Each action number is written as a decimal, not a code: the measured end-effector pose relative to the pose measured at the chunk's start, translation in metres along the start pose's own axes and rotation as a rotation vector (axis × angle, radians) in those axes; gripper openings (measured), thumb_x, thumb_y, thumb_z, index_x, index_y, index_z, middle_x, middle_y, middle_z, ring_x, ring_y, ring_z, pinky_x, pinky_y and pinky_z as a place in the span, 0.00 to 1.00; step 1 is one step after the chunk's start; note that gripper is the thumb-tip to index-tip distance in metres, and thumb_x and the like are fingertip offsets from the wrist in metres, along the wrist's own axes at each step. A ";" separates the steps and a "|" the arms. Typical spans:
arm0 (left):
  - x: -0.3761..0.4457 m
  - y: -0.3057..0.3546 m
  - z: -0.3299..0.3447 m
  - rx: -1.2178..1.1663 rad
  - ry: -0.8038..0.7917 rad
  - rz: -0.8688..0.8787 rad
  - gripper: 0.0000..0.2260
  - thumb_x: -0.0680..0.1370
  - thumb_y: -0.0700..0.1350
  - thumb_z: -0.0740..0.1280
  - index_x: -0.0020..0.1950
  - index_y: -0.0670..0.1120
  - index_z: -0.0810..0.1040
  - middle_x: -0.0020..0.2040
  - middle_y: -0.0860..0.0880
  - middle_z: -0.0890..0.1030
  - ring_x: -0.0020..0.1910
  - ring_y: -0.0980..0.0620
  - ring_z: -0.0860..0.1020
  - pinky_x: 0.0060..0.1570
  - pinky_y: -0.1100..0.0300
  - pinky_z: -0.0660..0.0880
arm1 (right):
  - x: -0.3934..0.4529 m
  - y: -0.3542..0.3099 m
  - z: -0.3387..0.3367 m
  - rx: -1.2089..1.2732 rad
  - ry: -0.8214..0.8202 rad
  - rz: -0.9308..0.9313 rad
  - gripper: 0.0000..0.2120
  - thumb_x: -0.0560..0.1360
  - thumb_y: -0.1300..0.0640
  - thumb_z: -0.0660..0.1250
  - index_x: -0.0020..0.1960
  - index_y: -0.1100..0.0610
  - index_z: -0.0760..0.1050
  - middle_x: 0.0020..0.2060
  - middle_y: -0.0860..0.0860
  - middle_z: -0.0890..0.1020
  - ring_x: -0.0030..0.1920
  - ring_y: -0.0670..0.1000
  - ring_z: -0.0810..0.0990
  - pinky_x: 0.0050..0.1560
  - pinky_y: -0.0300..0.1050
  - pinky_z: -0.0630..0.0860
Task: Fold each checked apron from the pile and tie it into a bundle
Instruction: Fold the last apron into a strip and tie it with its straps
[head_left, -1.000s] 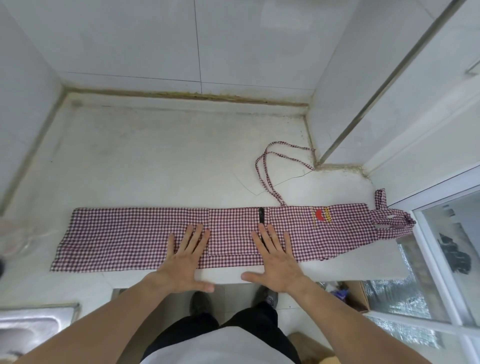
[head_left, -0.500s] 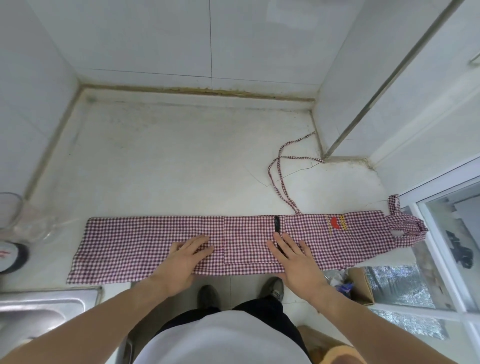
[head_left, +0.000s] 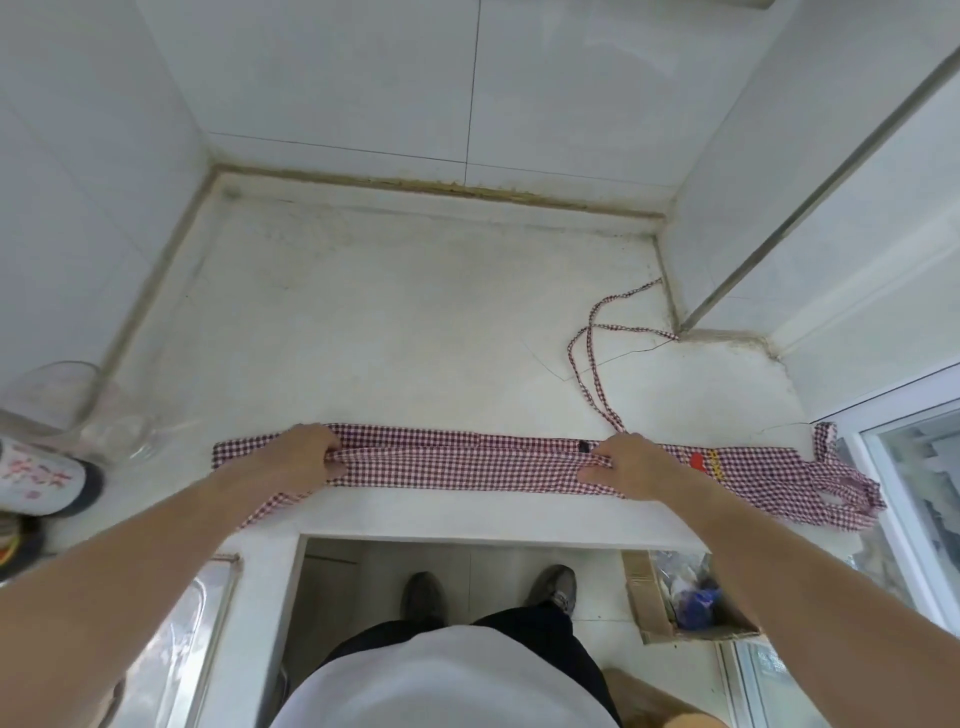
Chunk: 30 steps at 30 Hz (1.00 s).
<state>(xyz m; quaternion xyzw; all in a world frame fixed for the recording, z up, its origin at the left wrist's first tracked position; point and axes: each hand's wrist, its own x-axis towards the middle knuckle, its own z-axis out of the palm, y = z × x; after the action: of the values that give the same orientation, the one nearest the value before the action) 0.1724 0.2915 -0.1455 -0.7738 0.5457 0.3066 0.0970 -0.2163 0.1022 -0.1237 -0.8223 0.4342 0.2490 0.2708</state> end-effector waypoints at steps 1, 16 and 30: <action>0.001 -0.006 -0.006 0.011 -0.054 -0.022 0.15 0.81 0.51 0.65 0.63 0.45 0.79 0.59 0.47 0.80 0.54 0.51 0.78 0.51 0.63 0.70 | 0.005 0.000 -0.004 0.001 -0.022 0.027 0.17 0.78 0.39 0.65 0.45 0.53 0.77 0.40 0.47 0.76 0.43 0.50 0.76 0.42 0.42 0.66; -0.004 -0.110 -0.019 -0.458 -0.040 -0.474 0.20 0.72 0.55 0.76 0.45 0.37 0.81 0.38 0.45 0.81 0.35 0.50 0.79 0.33 0.62 0.74 | 0.042 0.008 -0.019 -0.024 -0.017 0.153 0.32 0.68 0.32 0.72 0.59 0.56 0.78 0.49 0.49 0.78 0.50 0.51 0.77 0.51 0.43 0.72; 0.019 -0.093 -0.023 -0.444 0.409 -0.501 0.13 0.85 0.46 0.54 0.56 0.37 0.71 0.53 0.31 0.78 0.54 0.32 0.77 0.52 0.46 0.71 | 0.041 0.021 -0.014 0.048 -0.005 0.115 0.31 0.80 0.36 0.53 0.45 0.63 0.79 0.39 0.56 0.80 0.41 0.52 0.79 0.40 0.41 0.70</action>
<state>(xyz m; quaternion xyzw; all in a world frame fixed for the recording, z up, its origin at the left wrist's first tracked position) 0.2691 0.3009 -0.1554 -0.9304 0.2685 0.2233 -0.1116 -0.2113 0.0588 -0.1445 -0.7885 0.4861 0.2557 0.2770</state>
